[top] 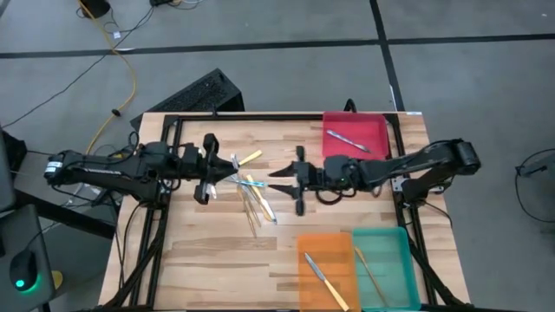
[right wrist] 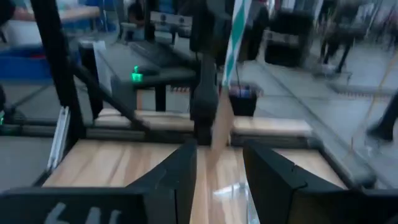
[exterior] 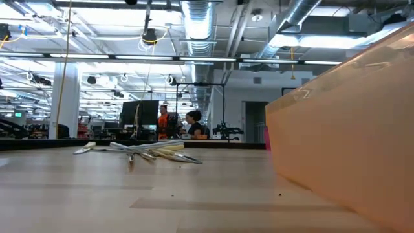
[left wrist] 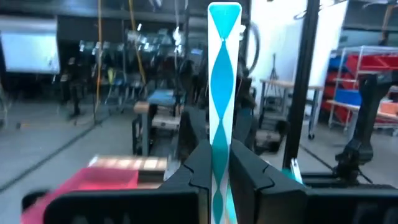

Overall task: Sort silverware by color (type)
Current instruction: Put the blue patterned knife into the red bin

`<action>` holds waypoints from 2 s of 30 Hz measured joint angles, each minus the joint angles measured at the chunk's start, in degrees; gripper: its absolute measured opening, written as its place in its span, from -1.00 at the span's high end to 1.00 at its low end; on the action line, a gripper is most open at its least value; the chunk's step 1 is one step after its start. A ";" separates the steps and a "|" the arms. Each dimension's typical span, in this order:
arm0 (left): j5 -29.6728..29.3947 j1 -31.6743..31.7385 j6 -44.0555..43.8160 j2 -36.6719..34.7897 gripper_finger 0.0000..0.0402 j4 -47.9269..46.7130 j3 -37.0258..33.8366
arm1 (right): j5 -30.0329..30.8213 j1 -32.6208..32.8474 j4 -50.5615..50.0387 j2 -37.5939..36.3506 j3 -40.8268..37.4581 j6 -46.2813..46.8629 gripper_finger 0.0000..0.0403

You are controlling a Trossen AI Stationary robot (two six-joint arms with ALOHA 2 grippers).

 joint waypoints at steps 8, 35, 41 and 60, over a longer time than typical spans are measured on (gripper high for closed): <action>-0.59 -2.43 1.54 4.82 0.94 4.10 -0.04 | -0.79 -0.96 10.65 7.36 0.02 -1.20 0.23; -1.04 -2.66 2.67 10.10 0.92 11.26 -0.09 | 0.33 0.07 14.59 8.11 0.07 -1.23 -0.27; 0.10 -2.68 2.69 12.35 0.92 14.75 -0.06 | 0.33 0.07 15.25 8.11 0.07 -1.21 -0.27; 0.60 -2.66 2.68 14.51 0.91 16.52 -0.09 | 1.76 -0.59 9.97 8.13 0.07 0.26 0.36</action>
